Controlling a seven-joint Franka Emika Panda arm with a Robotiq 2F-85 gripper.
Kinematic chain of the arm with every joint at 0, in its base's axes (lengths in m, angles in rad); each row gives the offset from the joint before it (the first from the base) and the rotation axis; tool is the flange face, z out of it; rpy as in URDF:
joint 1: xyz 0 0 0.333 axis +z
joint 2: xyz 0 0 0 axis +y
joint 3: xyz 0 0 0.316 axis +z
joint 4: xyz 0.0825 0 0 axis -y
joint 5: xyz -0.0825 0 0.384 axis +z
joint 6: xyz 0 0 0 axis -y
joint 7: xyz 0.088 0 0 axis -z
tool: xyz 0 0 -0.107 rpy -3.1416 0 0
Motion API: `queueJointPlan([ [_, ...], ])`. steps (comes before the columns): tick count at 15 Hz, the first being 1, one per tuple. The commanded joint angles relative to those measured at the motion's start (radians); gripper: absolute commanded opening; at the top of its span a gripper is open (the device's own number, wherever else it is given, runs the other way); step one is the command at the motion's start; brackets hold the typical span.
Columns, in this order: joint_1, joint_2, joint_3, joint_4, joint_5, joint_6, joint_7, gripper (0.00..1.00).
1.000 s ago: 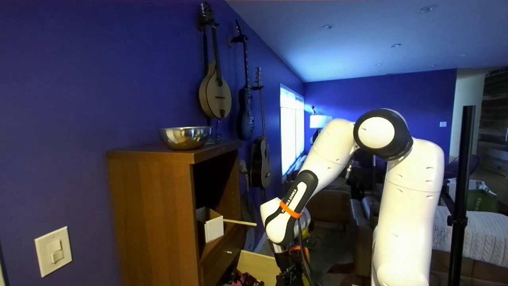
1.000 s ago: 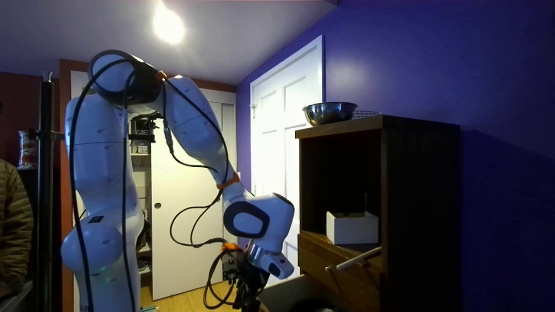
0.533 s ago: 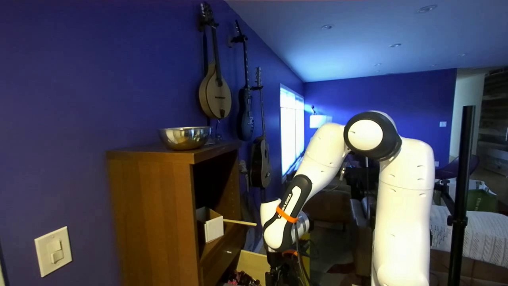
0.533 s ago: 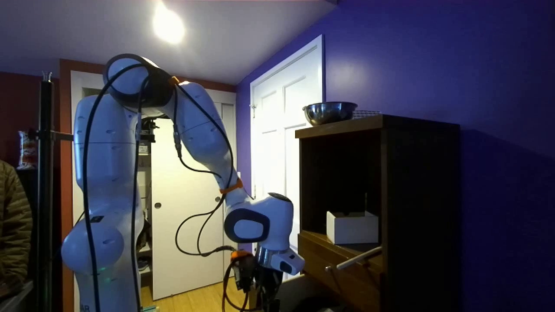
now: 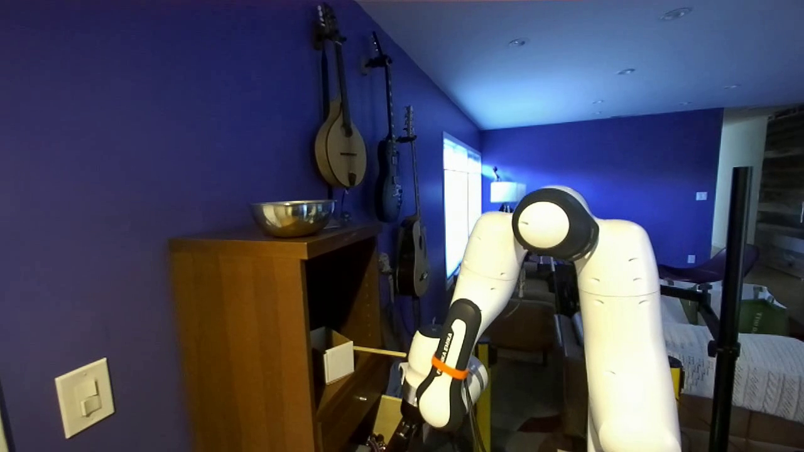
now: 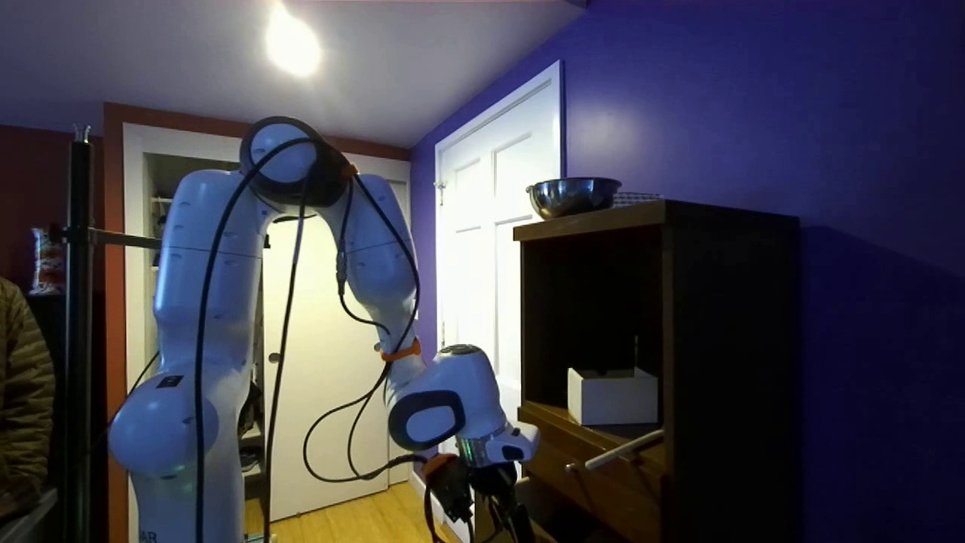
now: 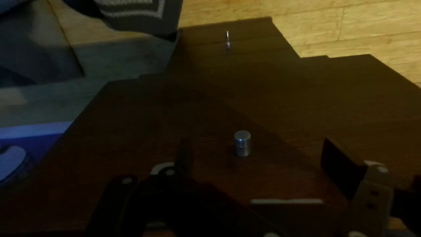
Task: Close the second drawer from the top
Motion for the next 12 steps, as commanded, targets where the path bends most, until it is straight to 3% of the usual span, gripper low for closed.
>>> queueJointPlan([
  [1, 0.008, 0.087, 0.026, 0.004, 0.01, 0.202, 0.018, 1.0],
  [6, 0.032, 0.157, 0.019, 0.067, -0.009, 0.316, 0.048, 1.0],
  [12, 0.014, 0.225, 0.058, 0.167, -0.036, 0.31, 0.083, 1.0],
])
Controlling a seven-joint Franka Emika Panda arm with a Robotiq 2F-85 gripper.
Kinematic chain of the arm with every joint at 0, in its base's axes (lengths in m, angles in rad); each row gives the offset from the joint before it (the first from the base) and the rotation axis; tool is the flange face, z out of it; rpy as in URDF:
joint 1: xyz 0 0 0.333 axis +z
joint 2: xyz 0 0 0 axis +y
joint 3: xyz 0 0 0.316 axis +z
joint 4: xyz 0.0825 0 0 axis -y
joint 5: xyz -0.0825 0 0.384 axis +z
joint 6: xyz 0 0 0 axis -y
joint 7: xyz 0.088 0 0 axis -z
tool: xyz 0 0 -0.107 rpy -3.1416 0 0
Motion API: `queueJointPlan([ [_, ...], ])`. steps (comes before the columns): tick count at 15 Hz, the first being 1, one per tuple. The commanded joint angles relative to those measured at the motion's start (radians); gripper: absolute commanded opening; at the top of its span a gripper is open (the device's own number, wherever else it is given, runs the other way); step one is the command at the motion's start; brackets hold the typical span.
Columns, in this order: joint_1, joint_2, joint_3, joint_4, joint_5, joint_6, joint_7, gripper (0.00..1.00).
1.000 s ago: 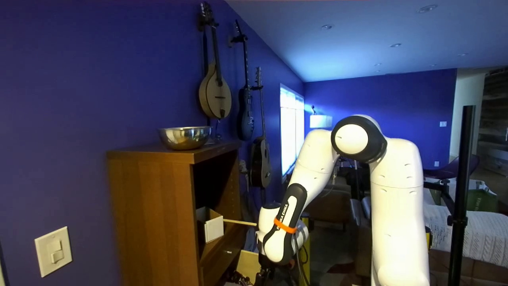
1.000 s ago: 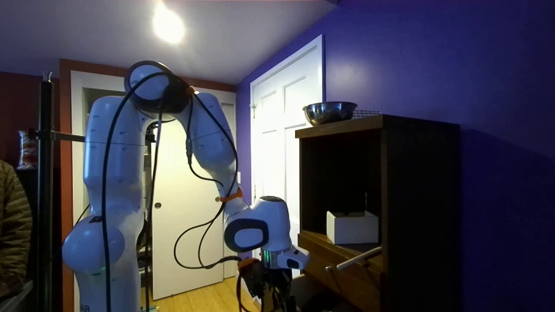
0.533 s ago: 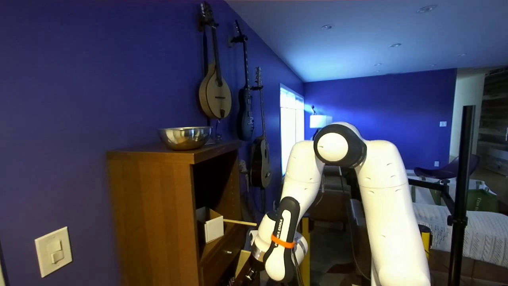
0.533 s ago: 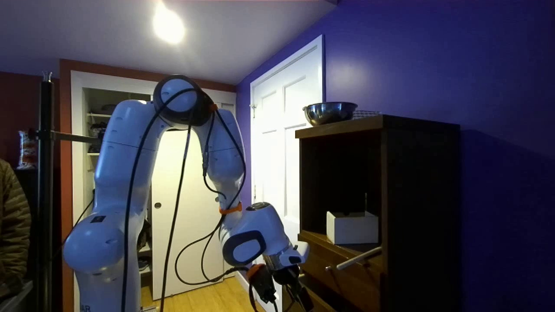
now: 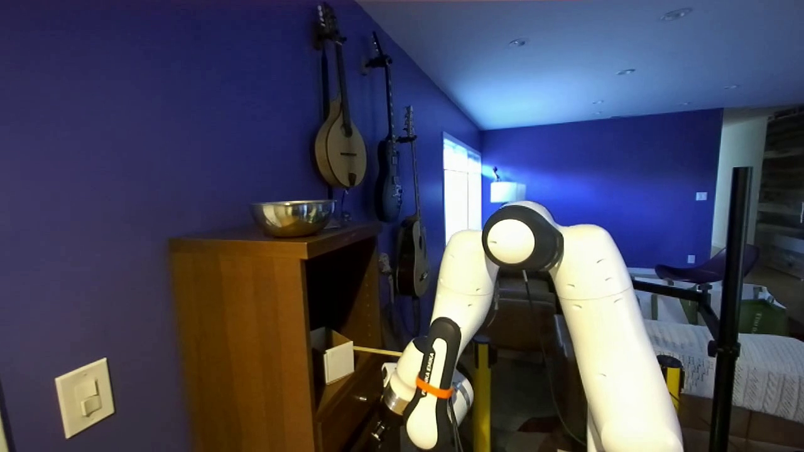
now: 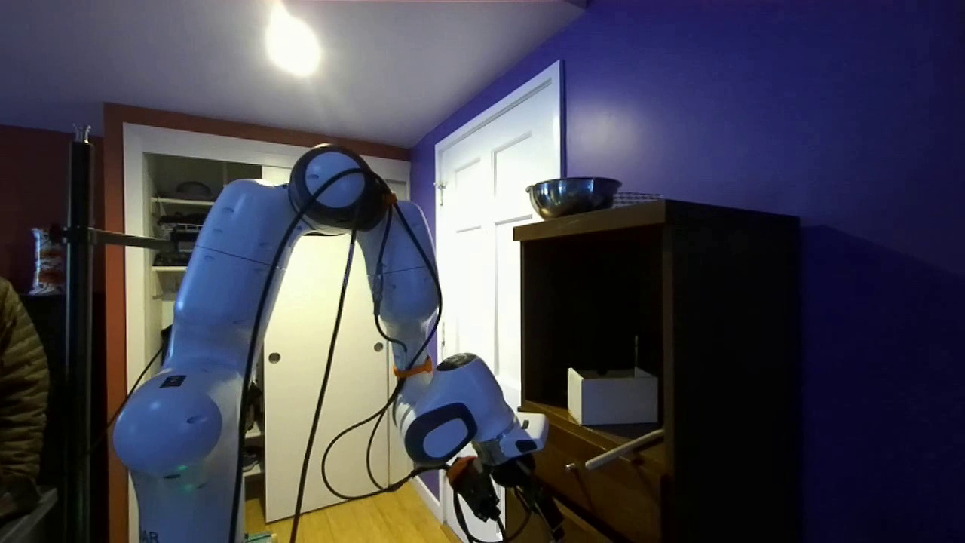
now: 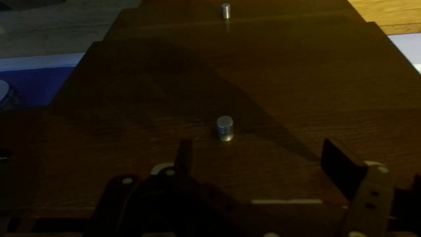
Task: Close the second drawer from the top
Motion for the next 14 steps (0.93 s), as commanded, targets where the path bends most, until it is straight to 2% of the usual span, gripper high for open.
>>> queueJointPlan([
  [1, -0.023, 0.073, 0.037, 0.086, -0.043, 0.019, 0.058, 1.0],
  [4, -0.034, 0.084, 0.054, 0.101, -0.053, 0.011, 0.072, 1.0],
  [5, -0.068, 0.058, 0.081, 0.081, -0.08, -0.051, 0.087, 1.0],
  [6, -0.203, -0.002, 0.201, 0.011, -0.174, -0.128, 0.11, 1.0],
  [8, -0.324, -0.052, 0.313, -0.105, -0.291, -0.156, 0.167, 1.0],
  [10, -0.475, -0.016, 0.467, -0.177, -0.419, -0.114, 0.226, 1.0],
  [11, -0.553, 0.084, 0.509, -0.077, -0.519, -0.181, 0.255, 1.0],
  [13, -0.699, 0.138, 0.61, -0.117, -0.674, -0.184, 0.274, 1.0],
  [14, -0.571, 0.065, 0.531, -0.118, -0.555, -0.178, 0.252, 1.0],
])
